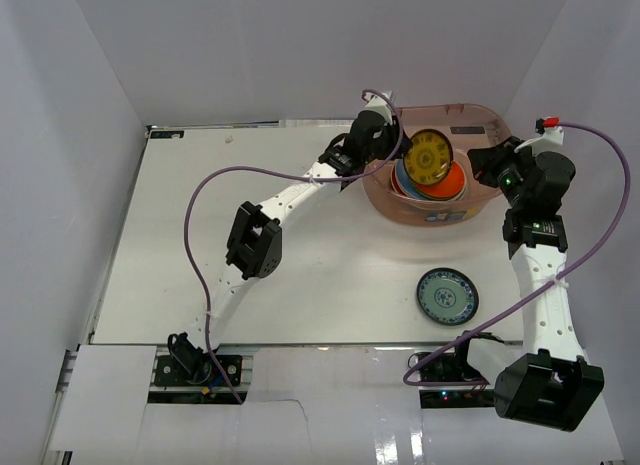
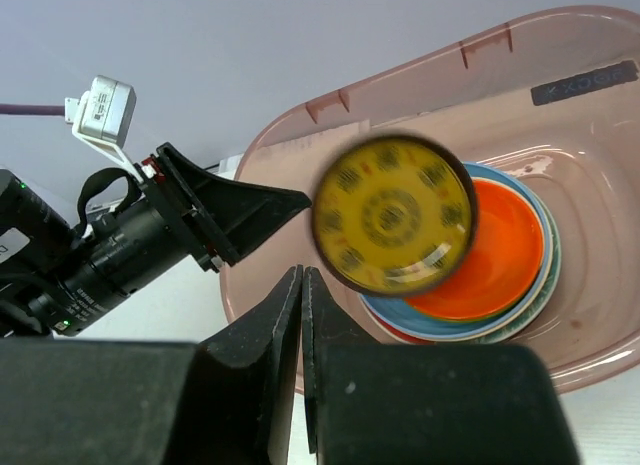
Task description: Place the plates into the plastic bin on the countertop
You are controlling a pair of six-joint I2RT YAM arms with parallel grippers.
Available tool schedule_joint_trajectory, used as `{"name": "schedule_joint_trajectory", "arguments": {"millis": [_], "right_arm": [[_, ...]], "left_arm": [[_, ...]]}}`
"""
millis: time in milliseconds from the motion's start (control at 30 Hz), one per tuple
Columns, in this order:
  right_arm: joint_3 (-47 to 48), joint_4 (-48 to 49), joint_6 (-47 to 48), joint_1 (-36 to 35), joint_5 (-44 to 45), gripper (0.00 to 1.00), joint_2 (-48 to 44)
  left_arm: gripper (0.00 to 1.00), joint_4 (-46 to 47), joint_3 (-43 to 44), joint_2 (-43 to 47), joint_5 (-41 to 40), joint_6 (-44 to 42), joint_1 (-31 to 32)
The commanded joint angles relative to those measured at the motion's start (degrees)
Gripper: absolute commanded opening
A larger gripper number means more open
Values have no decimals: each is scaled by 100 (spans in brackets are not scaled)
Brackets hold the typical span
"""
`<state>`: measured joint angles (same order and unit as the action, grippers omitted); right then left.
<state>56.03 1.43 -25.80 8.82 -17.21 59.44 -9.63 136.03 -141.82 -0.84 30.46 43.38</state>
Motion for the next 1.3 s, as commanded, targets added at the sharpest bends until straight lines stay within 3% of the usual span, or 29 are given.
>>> {"name": "schedule_joint_trajectory", "arguments": {"millis": [0,100,267,300,400,433,500,533,633,933,1267], "right_arm": [[49,296,-153,-12,-230,8,-55],[-39,384,-258,-12,-370,8,-55],[-250,358,-259,-12,-423,9,-230],[-294,358,-259,-21,-484,9,-257],[-461,332,-232,-12,-703,11,-380],[-522,323,-224,-21,-757,11,-424],[-716,314,-232,-12,-888,12,-591],[-777,314,-232,-21,-941,13,-652],[-936,253,-224,-29,-1214,15,-977],[-901,172,-197,-152,-1644,19,-979],[-1314,841,-610,-311,-1821,20,-925]], "left_arm": [[60,471,284,391,444,-5,-13],[77,453,74,804,646,-127,-13],[82,339,-1110,2276,971,-268,4],[80,339,-1949,2586,989,-268,65],[76,356,-3385,3782,876,-268,337],[76,374,-4364,4054,745,-225,443],[76,453,-5275,4721,507,-128,854],[76,427,-5958,4855,236,-84,1013],[76,383,-6893,5076,294,390,1480],[74,918,-7231,4129,1059,935,1982],[71,1393,-6353,2636,1701,883,2087]]}}
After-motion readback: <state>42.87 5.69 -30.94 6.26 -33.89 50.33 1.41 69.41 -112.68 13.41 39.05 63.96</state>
